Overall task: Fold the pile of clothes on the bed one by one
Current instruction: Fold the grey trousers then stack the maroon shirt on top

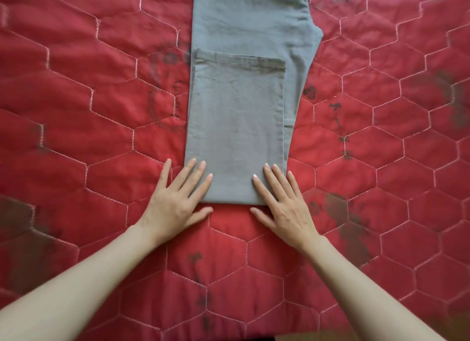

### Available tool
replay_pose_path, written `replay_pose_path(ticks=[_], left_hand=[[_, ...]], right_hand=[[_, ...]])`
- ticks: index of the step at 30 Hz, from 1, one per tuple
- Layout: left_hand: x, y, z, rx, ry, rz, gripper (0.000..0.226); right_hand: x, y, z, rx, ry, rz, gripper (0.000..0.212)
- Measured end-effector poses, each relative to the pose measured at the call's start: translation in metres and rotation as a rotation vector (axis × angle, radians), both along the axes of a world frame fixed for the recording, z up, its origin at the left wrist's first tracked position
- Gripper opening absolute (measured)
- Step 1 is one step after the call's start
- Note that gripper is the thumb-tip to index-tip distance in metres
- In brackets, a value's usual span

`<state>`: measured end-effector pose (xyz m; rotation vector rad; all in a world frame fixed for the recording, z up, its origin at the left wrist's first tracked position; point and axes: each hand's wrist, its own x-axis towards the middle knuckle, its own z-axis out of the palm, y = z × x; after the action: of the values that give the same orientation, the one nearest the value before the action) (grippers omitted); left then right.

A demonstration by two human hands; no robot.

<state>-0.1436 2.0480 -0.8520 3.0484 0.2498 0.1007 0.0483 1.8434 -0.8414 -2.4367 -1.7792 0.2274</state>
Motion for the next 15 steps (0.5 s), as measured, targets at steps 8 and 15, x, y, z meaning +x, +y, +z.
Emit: replay_pose_path(ticks=[8,15], left_hand=[[0.013,0.022,0.019,-0.020,-0.315,-0.162,0.021],[0.009,0.021,0.077,-0.269,-0.361,0.022,0.010]], right_hand=[[0.004,0.010,0.018,0.221,-0.129,-0.010,0.031],[0.004,0.017,0.078,0.227,0.061,-0.188,0.016]])
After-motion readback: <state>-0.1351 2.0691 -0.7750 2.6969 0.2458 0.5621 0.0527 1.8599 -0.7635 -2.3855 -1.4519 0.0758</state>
